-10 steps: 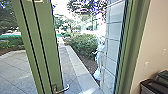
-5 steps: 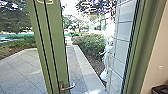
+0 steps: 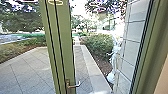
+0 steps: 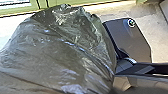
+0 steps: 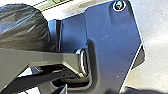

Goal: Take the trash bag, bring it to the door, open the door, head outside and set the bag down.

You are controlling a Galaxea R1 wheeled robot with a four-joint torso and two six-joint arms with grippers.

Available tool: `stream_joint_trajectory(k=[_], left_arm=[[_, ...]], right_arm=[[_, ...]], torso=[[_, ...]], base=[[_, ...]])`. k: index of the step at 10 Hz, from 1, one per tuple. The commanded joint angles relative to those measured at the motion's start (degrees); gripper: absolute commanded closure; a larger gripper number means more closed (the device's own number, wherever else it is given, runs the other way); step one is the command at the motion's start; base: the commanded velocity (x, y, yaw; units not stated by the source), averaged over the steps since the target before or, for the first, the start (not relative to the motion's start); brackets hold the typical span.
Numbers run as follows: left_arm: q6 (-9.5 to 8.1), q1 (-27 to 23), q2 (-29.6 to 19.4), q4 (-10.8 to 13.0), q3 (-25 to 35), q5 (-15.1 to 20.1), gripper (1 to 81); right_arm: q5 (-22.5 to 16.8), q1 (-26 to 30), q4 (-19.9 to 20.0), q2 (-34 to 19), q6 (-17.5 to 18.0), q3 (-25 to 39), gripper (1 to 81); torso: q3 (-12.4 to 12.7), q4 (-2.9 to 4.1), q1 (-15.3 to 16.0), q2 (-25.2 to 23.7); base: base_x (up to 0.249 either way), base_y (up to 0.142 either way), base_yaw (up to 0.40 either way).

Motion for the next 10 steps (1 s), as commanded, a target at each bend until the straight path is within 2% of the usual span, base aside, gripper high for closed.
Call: stream_joint_trajectory(k=[1,2,4,5,6,7,8,9,10], left_arm=[[0.3,-3.0,-0.4,0.9,0.1,2.9,81.1],[0.3,-3.1,-0.4,0.9,0.1,2.9,81.1],[0.3,-3.1,-0.3,0.9,0.1,2.9,81.1],[0.3,-3.1,-0.2,0.9,0.1,2.9,81.1],[0.3,-3.1,-0.2,0.9,0.1,2.9,81.1],[0.3,-3.1,-0.1,0.9,0.1,2.9,81.1],[0.3,-3.1,-0.1,0.9,0.1,2.9,81.1],[0.3,-3.1,-0.1,0.9,0.1,2.9,81.1],[0.3,-3.1,-0.1,0.9,0.1,2.9,81.1]], right_arm=[[-2.7,2.6,-0.1,-0.1,0.0,0.4,1.0],[-2.7,2.6,-0.1,-0.1,0.0,0.4,1.0],[-2.7,2.6,-0.1,-0.1,0.0,0.4,1.0],[-2.7,2.6,-0.1,0.0,0.0,0.4,1.0],[-2.7,2.6,-0.1,-0.1,0.0,0.4,1.0],[-2.7,2.7,-0.1,0.0,0.0,0.3,1.0],[-2.7,2.6,-0.2,0.0,0.1,0.3,1.0],[-2.7,2.5,-0.3,0.0,0.1,0.3,1.0],[-2.7,2.5,-0.4,0.1,0.1,0.3,1.0]], torso=[[0.0,5.48,0.1,0.0],[0.0,6.93,0.1,0.0],[0.0,10.59,0.1,0.0],[0.0,12.79,0.1,0.0],[0.0,9.09,0.1,0.0],[0.0,10.84,0.1,0.0],[0.0,11.89,0.1,0.0],[0.0,12.15,0.1,0.0],[0.0,12.08,0.1,0.0]], base=[[0.0,0.0,0.199],[0.0,0.0,0.198],[0.0,0.0,0.197],[0.0,0.0,0.197],[0.0,0.0,0.197],[0.0,0.0,0.197],[0.0,0.0,0.196],[0.0,0.0,0.197],[0.0,0.0,0.228]])
